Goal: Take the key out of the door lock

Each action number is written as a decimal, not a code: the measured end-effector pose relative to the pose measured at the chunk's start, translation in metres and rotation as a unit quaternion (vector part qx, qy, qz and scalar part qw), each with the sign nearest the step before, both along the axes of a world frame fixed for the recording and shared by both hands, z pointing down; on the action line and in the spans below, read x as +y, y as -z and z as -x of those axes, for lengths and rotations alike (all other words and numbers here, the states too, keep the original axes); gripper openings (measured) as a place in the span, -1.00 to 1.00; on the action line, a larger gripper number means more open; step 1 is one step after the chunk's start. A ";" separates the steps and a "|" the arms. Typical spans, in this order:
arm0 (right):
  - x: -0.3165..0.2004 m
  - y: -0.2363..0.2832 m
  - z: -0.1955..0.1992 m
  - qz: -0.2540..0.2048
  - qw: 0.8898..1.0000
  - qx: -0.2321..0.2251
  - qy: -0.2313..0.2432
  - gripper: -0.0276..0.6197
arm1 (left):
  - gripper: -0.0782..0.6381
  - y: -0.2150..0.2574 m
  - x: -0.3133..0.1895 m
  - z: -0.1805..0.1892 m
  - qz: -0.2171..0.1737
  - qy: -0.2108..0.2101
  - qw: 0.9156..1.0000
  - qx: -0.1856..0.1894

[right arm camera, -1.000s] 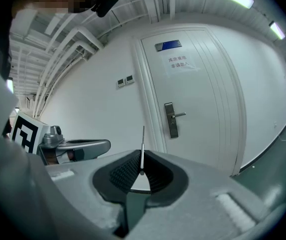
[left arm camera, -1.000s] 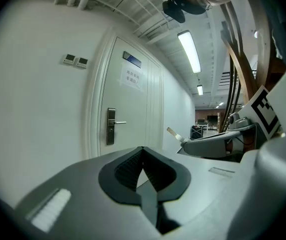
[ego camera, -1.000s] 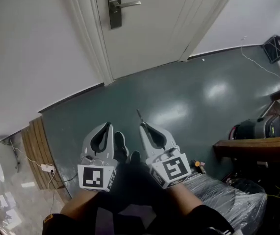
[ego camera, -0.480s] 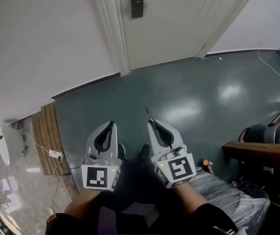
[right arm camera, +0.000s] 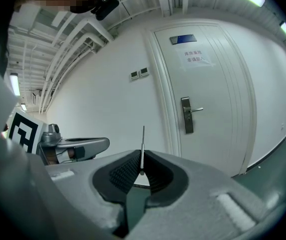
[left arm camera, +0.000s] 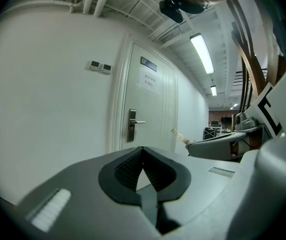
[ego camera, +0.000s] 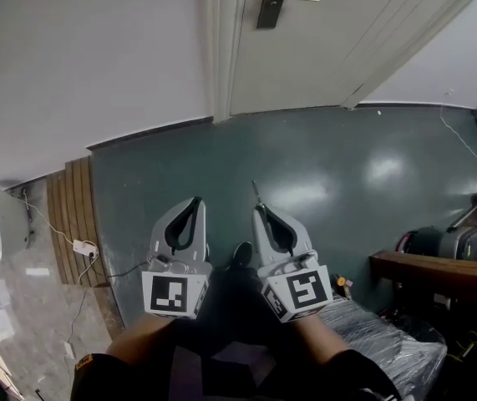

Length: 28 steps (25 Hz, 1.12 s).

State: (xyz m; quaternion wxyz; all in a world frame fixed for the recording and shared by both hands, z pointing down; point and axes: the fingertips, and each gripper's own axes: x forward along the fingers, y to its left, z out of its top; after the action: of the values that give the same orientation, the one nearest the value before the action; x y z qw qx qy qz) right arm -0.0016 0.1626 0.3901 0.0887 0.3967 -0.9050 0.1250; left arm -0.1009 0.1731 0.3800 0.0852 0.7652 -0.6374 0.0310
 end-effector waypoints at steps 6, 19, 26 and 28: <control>0.003 0.007 0.018 -0.015 1.000 0.005 0.000 -0.86 | -0.74 0.004 0.000 0.009 -0.010 -0.014 1.000 0.002; 0.000 0.001 0.012 -0.016 1.000 0.016 -0.017 -0.87 | -0.74 0.003 -0.011 0.012 -0.017 -0.021 1.000 0.002; -0.006 -0.004 0.003 -0.008 1.000 0.018 -0.021 -0.87 | -0.74 -0.003 -0.013 0.012 -0.010 -0.010 1.000 0.000; -0.005 -0.006 0.002 -0.005 1.000 0.017 -0.021 -0.87 | -0.74 -0.002 -0.012 0.011 -0.010 -0.008 1.000 0.000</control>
State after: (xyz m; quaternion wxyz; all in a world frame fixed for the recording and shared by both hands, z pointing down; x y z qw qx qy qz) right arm -0.0032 0.1571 0.3962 0.0996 0.4184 -0.8953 0.1161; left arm -0.1123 0.1609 0.3818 0.0778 0.7709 -0.6316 0.0254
